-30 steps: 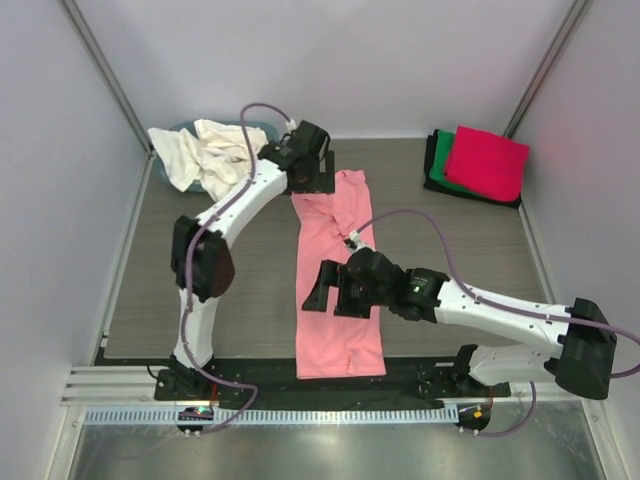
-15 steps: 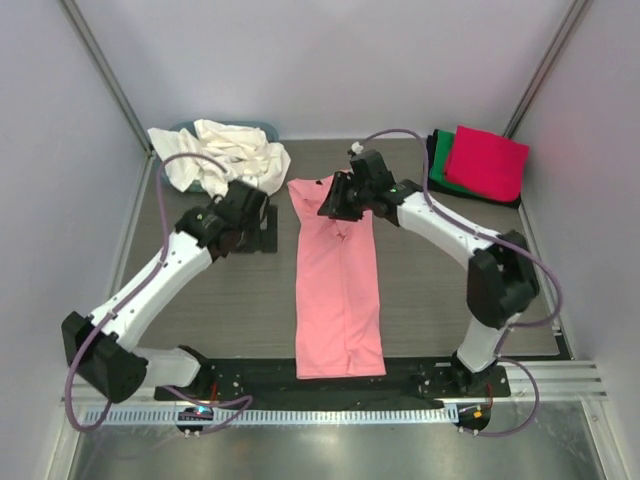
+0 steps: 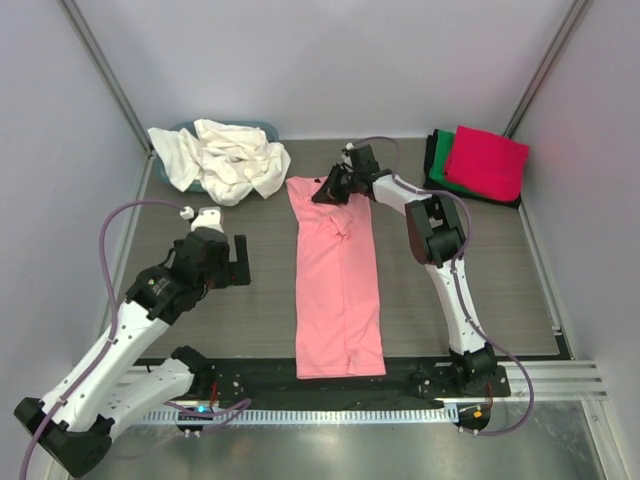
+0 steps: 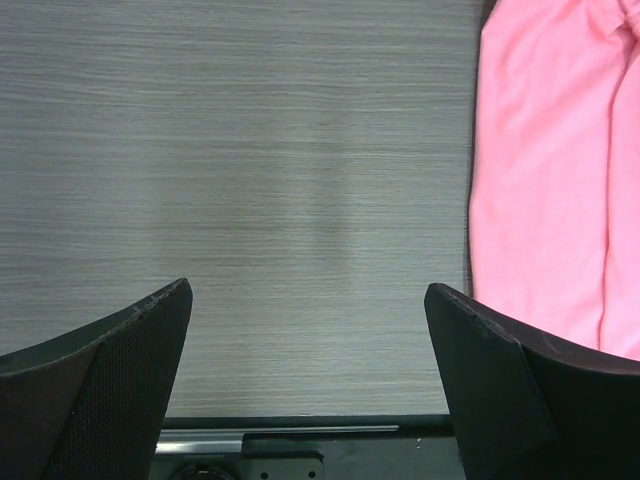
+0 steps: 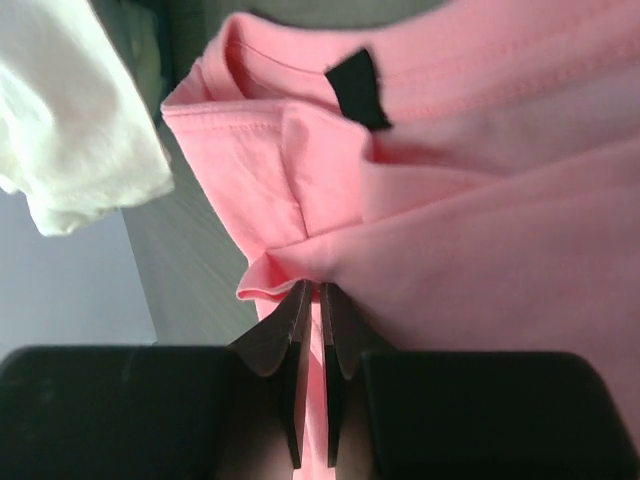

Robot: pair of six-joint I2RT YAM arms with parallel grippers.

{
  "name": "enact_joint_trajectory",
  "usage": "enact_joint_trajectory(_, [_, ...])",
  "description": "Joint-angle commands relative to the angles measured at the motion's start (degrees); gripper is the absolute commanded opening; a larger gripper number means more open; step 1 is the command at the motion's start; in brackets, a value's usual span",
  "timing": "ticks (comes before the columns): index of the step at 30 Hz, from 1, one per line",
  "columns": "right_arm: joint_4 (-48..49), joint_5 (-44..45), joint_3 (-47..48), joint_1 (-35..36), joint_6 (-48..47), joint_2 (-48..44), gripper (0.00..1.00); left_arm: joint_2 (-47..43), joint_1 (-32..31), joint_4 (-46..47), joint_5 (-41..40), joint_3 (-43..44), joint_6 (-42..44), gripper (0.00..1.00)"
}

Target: Fold and stack the t-shirts

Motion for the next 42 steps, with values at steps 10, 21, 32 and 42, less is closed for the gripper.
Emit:
enact_joint_trajectory(10, [-0.6,7.8,12.5,-5.7,0.3,10.5,0.15,2.7,-0.1,1.8,-1.4,0.4,-1.0,1.00])
enact_joint_trajectory(21, [2.6,2.0,27.6,-5.7,0.0,14.8,0.40,3.0,-0.1,2.3,-0.1,0.2,-1.0,1.00])
enact_joint_trajectory(32, [-1.2,7.0,11.3,-5.7,-6.8,-17.8,0.82,6.4,-0.1,3.9,1.0,0.2,-6.5,1.00])
enact_joint_trajectory(42, [-22.9,36.8,-49.0,9.2,-3.8,-66.1,0.83,8.6,-4.3,11.9,12.5,-12.4,-21.3,0.96])
